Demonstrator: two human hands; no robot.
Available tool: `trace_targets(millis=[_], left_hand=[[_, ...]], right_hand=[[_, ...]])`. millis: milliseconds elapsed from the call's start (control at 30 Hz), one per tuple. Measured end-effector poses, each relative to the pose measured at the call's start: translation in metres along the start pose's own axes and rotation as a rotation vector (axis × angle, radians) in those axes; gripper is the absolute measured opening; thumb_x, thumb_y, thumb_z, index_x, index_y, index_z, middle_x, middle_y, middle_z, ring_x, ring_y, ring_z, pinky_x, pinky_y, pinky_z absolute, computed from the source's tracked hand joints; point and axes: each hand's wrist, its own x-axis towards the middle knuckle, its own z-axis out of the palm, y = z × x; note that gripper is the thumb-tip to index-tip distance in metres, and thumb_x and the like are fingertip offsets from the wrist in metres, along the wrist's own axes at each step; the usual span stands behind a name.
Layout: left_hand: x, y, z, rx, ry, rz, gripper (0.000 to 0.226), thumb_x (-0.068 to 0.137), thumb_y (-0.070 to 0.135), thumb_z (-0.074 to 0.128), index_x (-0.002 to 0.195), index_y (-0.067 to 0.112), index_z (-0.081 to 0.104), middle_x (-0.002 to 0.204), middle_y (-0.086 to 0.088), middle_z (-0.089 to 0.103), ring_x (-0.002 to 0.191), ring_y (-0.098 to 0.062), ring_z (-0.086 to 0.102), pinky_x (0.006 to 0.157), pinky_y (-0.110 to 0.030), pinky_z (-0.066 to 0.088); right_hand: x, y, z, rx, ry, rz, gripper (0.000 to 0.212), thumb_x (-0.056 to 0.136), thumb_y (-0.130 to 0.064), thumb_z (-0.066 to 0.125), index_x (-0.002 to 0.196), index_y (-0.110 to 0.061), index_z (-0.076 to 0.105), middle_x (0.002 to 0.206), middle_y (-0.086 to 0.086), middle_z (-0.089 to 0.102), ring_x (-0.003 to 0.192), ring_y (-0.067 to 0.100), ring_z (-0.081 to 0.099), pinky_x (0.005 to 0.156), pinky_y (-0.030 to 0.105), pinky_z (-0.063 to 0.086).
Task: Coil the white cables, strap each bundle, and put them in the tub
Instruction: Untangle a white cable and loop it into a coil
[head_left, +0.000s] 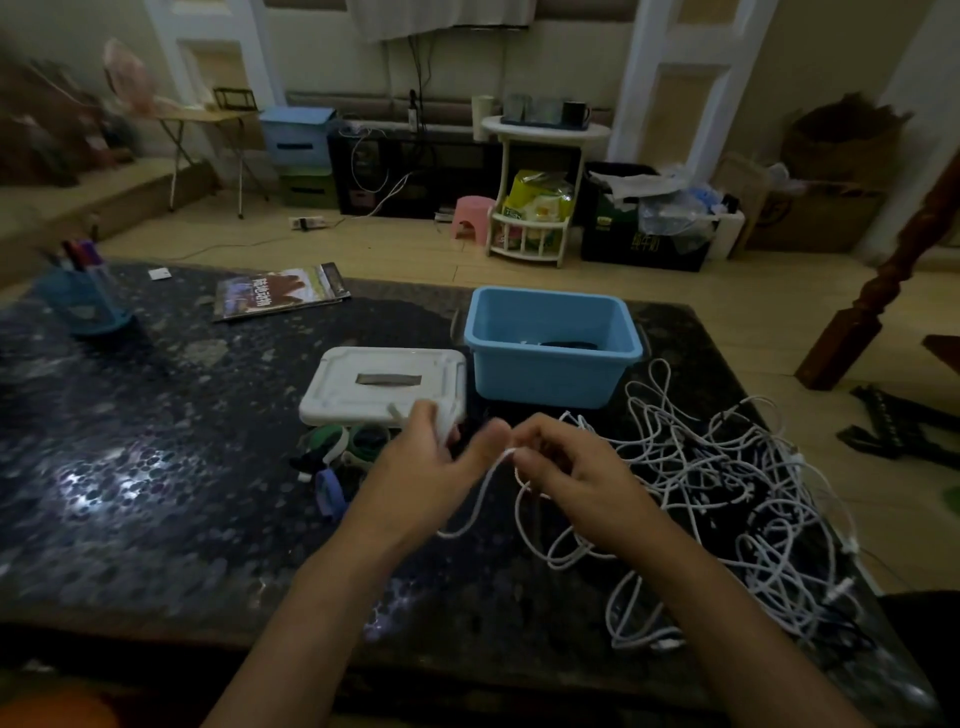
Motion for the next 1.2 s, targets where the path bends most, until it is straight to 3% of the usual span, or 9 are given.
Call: trace_targets(millis=[100,233,333,467,600,867,1000,1100,1200], left_hand=[[0.003,-0.003,0.010,0.199,-0.176,-0.029,0.089,0.042,0.090,0.069,0.105,0.033,0.043,0.101,0.009,0.062,0.090,-0.010,0.061,0.077,-0.037,0.054],[0.003,-0.002,0.019,0.322,-0.162,0.035,0.069,0.059,0.071,0.077,0.104,0.032,0.042,0.100,0.011,0.062,0.089,-0.009,0.063,0.080,-0.040,0.056],[0.006,-0.001,0.017,0.283,-0.091,0.024,0.043,0.073,0.053,0.073,0.095,0.033,0.041,0.094,0.008,0.063,0.084,-0.012,0.062,0.075,-0.038,0.053],[0.005,-0.002,0.016,0.199,-0.067,0.020,0.024,0.088,0.032,0.062,0.086,0.030,0.039,0.083,0.009,0.055,0.074,-0.006,0.054,0.061,-0.030,0.038],[0.004,-0.002,0.021,-0.010,-0.102,0.028,0.011,0.097,0.022,0.051,0.089,0.027,0.046,0.080,0.002,0.056,0.070,-0.012,0.053,0.069,-0.036,0.044],[0.001,-0.002,0.021,-0.439,-0.116,0.019,0.011,0.104,0.016,0.047,0.097,0.016,0.054,0.061,-0.003,0.051,0.057,-0.019,0.049,0.062,-0.040,0.042],[0.000,0.005,0.020,-0.714,-0.185,-0.088,0.012,0.106,0.011,0.042,0.099,0.010,0.052,0.057,0.005,0.039,0.047,-0.008,0.031,0.044,-0.023,0.031],[0.000,0.006,0.019,-0.645,-0.190,-0.113,0.015,0.106,0.017,0.042,0.099,0.010,0.053,0.055,0.006,0.037,0.045,-0.007,0.028,0.043,-0.023,0.023],[0.002,0.002,0.020,-0.455,-0.176,-0.133,0.024,0.106,0.030,0.043,0.094,0.013,0.055,0.053,0.008,0.038,0.044,-0.007,0.029,0.043,-0.025,0.023]], right_hand=[[0.002,-0.002,-0.001,0.037,0.078,0.003,0.018,0.099,-0.018,0.060,0.091,-0.035,0.063,0.079,-0.021,0.063,0.073,0.002,0.060,0.071,0.025,0.051],[0.000,-0.001,-0.004,0.085,0.152,0.025,0.016,0.100,-0.019,0.059,0.092,-0.032,0.064,0.076,-0.015,0.063,0.073,0.006,0.060,0.074,0.040,0.054],[0.000,-0.001,-0.006,0.117,0.216,0.016,0.012,0.099,-0.020,0.058,0.092,-0.027,0.064,0.072,-0.014,0.060,0.070,0.008,0.058,0.073,0.044,0.056],[0.001,-0.001,-0.005,0.123,0.227,0.016,0.012,0.099,-0.021,0.059,0.092,-0.027,0.064,0.072,-0.010,0.060,0.069,0.010,0.059,0.068,0.036,0.057],[0.002,0.002,-0.002,0.036,0.200,0.009,0.009,0.099,-0.028,0.060,0.092,-0.033,0.063,0.074,-0.003,0.063,0.070,0.020,0.062,0.071,0.049,0.055],[0.004,0.008,0.001,-0.068,0.149,0.043,0.006,0.098,-0.033,0.060,0.093,-0.033,0.063,0.073,-0.009,0.062,0.068,0.011,0.060,0.068,0.039,0.053],[0.001,0.018,0.000,-0.233,0.050,0.118,0.016,0.099,-0.034,0.059,0.083,-0.031,0.062,0.069,-0.013,0.062,0.065,0.004,0.058,0.065,0.030,0.049],[-0.001,0.021,-0.003,-0.273,0.069,0.152,0.026,0.103,-0.038,0.049,0.082,-0.030,0.064,0.071,-0.006,0.065,0.067,0.007,0.061,0.069,0.038,0.053],[0.001,0.017,-0.004,-0.227,0.114,0.122,0.028,0.104,-0.037,0.046,0.084,-0.029,0.064,0.067,-0.005,0.062,0.064,0.009,0.059,0.065,0.035,0.050]])
